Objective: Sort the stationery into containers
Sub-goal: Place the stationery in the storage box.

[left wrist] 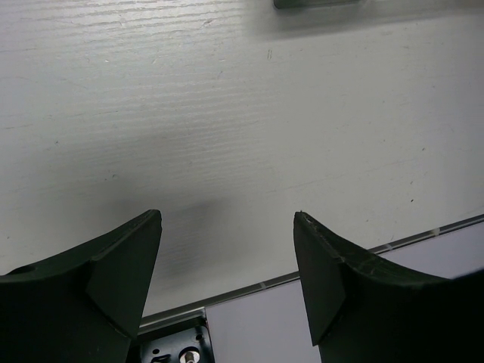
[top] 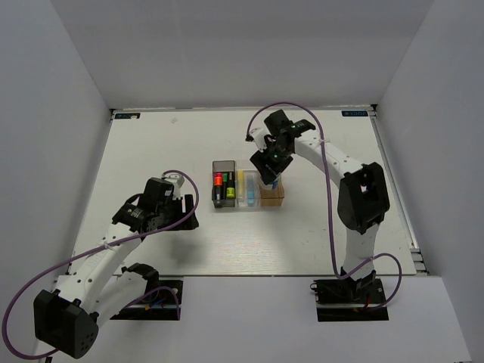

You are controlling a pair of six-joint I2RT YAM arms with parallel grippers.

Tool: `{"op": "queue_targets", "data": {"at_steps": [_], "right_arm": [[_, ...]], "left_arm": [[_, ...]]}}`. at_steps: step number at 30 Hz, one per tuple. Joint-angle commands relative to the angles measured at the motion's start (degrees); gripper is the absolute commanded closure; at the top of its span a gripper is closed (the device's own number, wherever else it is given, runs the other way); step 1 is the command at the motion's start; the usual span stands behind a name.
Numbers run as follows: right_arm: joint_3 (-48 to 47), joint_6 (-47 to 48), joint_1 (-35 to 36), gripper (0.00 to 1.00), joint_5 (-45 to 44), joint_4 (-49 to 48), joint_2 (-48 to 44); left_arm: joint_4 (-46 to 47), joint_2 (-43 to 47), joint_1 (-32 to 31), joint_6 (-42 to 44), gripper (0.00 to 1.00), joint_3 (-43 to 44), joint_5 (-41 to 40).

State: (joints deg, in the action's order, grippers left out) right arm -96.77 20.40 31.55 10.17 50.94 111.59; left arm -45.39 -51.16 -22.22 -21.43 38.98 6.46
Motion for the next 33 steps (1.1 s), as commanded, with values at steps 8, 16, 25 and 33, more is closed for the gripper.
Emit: {"op": "queue_targets", "data": {"at_steps": [8, 16, 25, 33], "right_arm": [[-0.26, 0.78, 0.97, 0.61, -3.23, -0.22, -0.58], [0.62, 0.78, 0.88, 0.58, -4.20, -0.31, -1.03], [0.97, 0.34, 1.41, 0.44, -4.37, -0.40, -0.67], [1.06, 0.25, 1.58, 0.35, -4.37, -0.49, -1.02]], "left_arm": [[0.56, 0.97, 0.24, 0.51, 0.20, -0.31, 0.66], [1.00, 0.97, 0.42, 0.42, 0.20, -0.31, 0.66], [0.74, 1.06, 0.33, 0.51, 0.20, -0.40, 0.48], [0.65, 0.88, 0.42, 0.51, 0.20, -0.40, 0.31]]}}
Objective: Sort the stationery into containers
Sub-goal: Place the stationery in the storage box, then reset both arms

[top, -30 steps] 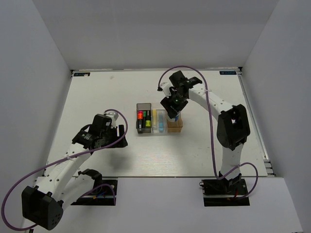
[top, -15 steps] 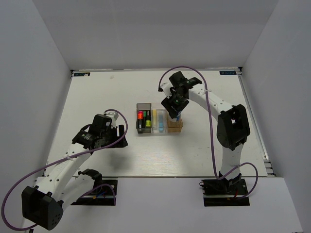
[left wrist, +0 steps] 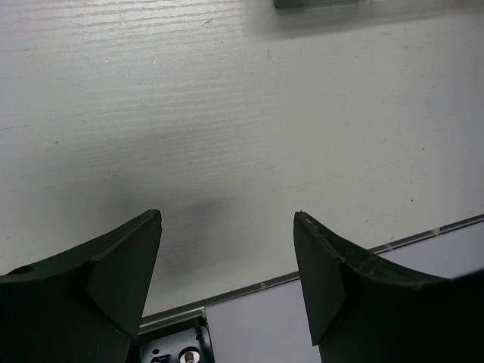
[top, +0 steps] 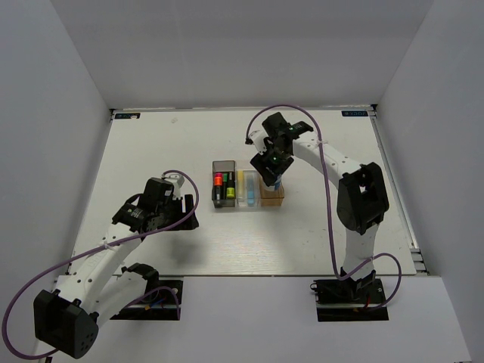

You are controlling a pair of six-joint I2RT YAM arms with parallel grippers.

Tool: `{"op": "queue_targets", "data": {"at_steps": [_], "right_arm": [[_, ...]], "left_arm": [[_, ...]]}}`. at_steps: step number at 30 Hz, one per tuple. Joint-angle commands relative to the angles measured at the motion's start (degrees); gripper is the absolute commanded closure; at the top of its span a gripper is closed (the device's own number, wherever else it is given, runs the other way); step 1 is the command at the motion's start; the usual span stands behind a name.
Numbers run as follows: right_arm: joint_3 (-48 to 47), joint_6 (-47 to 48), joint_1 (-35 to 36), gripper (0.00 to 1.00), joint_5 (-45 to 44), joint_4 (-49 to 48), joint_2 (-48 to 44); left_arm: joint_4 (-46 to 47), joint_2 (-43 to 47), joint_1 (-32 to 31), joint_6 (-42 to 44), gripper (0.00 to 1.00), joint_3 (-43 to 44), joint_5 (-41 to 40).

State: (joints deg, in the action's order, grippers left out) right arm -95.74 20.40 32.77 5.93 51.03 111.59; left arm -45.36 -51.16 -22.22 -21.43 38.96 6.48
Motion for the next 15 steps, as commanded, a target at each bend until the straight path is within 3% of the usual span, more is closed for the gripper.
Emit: {"op": "queue_targets", "data": {"at_steps": [1, 5, 11, 15], "right_arm": [[0.21, 0.34, 0.36, 0.35, -0.13, -0.40, -1.11], [0.38, 0.08, 0.19, 0.32, 0.13, -0.40, -1.20], [0.56, -0.10, 0.36, 0.20, 0.13, -0.05, -1.20], [0.65, -0.10, 0.36, 0.18, 0.13, -0.14, -1.37]], "left_arm": [[0.71, 0.88, 0.25, 0.51, 0.20, -0.38, 0.46], [0.63, 0.79, 0.25, 0.42, 0.20, -0.38, 0.20], [0.63, 0.79, 0.33, 0.51, 0.20, -0.38, 0.11], [0.63, 0.71, 0.25, 0.51, 0.20, -0.38, 0.02]]}}
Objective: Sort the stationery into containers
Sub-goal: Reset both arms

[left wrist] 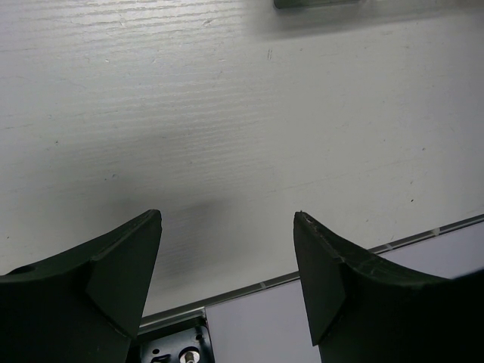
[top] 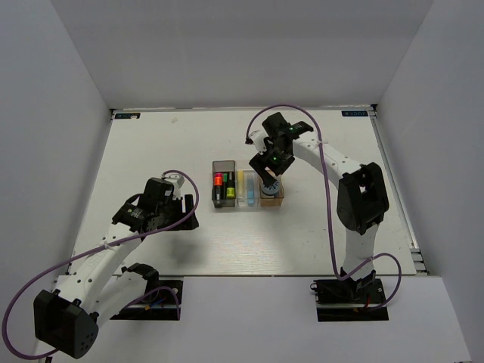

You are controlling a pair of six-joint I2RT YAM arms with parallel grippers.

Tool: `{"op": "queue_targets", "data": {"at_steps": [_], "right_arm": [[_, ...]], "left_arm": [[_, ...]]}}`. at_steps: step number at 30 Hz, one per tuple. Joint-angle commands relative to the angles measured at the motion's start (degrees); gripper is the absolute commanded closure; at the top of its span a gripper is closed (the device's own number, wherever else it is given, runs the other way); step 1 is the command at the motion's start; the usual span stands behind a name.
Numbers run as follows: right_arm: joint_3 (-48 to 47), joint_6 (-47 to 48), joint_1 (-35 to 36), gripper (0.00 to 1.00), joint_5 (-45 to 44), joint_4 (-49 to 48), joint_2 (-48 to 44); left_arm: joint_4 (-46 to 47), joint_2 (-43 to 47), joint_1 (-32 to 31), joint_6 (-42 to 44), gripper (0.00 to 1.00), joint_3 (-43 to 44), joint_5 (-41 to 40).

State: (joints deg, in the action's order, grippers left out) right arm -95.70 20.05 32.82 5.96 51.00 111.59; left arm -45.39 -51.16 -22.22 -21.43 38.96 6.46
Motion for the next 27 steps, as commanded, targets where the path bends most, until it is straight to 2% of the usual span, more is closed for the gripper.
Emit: {"op": "queue_targets", "data": {"at_steps": [1, 6, 10, 12, 14, 15, 16, 17, 18, 19, 21, 23, 24, 27], "right_arm": [[0.78, 0.25, 0.32, 0.18, 0.02, -0.11, -1.29], [0.95, -0.36, 0.32, 0.20, 0.63, -0.46, -3.30], [2.09, -2.29, 0.05, 0.36, 1.86, -1.69, -7.69], [4.37, -4.57, -0.21, 0.43, 2.04, -2.66, -11.11], [7.61, -7.65, -0.39, 0.43, 1.43, -5.03, -16.64], [8.16, -9.75, -0.47, 0.40, 0.90, -4.95, -17.63], [8.51, -11.34, -1.00, 0.34, -0.32, -4.43, -20.77], [10.17, -12.92, -0.91, 0.15, -1.29, -4.68, -22.02], [11.14, -13.72, -1.44, 0.10, -3.12, -5.21, -23.42], [13.41, -13.99, -1.35, 0.10, -4.19, -6.26, -27.53], [18.41, -14.69, -1.27, 0.10, -8.74, -8.54, -30.72], [21.16, -14.61, -1.35, 0.10, -12.17, -11.86, -37.11], [25.43, -14.00, -1.53, 0.10, -12.81, -13.28, -40.28], [26.88, -15.22, -1.44, 0.10, -16.24, -14.45, -43.38]], "left_arm": [[0.56, 0.71, 0.24, 0.60, 0.20, -0.38, 0.05], [0.65, 0.79, 0.25, 0.51, 0.20, -0.29, -0.04], [0.65, 0.62, 0.33, 0.60, 0.20, -0.38, -0.31], [0.65, 0.71, 0.51, 0.69, 0.50, -0.29, -0.66], [0.82, 0.79, 0.95, 0.51, 0.91, -0.29, -1.62], [0.91, 1.06, 1.21, 0.51, 1.00, -0.38, -1.89], [1.00, 0.80, 1.65, 0.43, 1.00, -0.55, -2.06], [1.35, 0.79, 1.74, 0.42, 1.00, -0.46, -2.50], [1.27, 0.53, 1.91, 0.42, 0.66, -0.46, -2.59], [0.92, 0.27, 2.52, 0.08, 0.35, -0.29, -3.55], [0.91, 0.09, 2.88, -0.19, 0.00, 0.06, -4.79], [0.74, 0.09, 3.14, -0.19, 0.00, 0.24, -5.67], [0.91, 0.09, 3.23, -0.36, 0.00, 0.41, -6.10], [1.00, -0.08, 3.50, -0.72, 0.00, 0.59, -5.85]]}}
